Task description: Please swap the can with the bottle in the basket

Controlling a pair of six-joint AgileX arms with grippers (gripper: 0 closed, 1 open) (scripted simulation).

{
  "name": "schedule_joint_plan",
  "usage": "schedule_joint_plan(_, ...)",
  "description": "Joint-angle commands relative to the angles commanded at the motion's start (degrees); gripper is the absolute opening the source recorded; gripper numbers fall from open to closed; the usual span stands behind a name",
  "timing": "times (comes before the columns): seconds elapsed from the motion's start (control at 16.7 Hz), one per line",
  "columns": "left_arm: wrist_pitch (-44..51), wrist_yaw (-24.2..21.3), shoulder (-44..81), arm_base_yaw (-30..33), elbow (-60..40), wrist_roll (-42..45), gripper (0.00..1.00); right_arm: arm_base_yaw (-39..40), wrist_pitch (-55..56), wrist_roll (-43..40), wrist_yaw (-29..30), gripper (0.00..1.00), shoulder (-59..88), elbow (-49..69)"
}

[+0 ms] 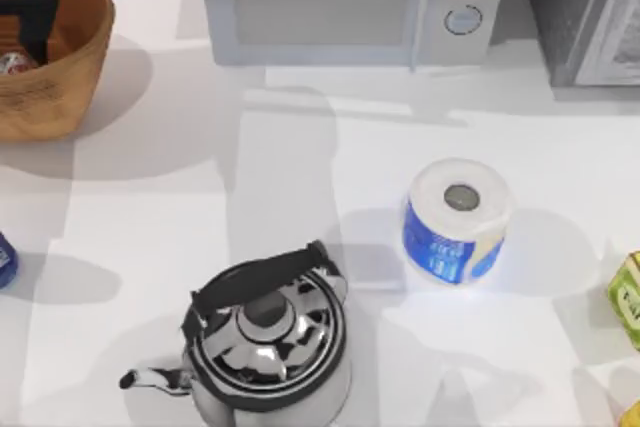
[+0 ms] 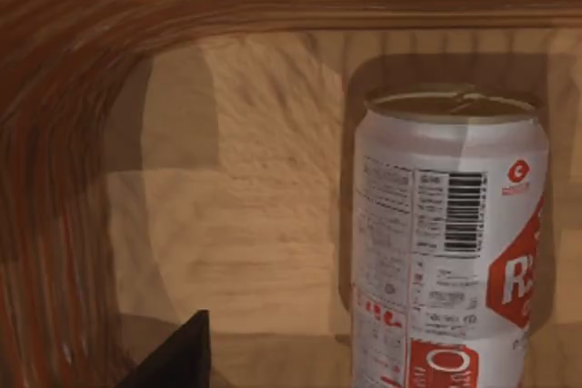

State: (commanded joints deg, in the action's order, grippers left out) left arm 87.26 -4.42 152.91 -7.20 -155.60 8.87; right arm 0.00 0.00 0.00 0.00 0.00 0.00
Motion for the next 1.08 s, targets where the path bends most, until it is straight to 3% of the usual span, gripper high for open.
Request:
schedule_joint_plan(0.3,-2.3,0.0,-0.3,0.2,2.5,-0.2,1.0,0.0,0.0,0.0,0.0,1.0,0.0,0.0)
schedule_joint_plan(0.72,-15.1,0.1,-2.0,0.4,17.2,-0.4,1.0,0.0,0.0,0.0,0.0,1.0,0.0,0.0)
schedule_joint_plan(0.96,-15.7,0.1,-2.1,0.4,17.8,-0.4,1.0,0.0,0.0,0.0,0.0,1.0,0.0,0.0)
schedule_joint_plan(1.08,-15.7,0.1,-2.1,0.4,17.8,-0.4,0.85,0.0,0.0,0.0,0.0,1.0,0.0,0.0)
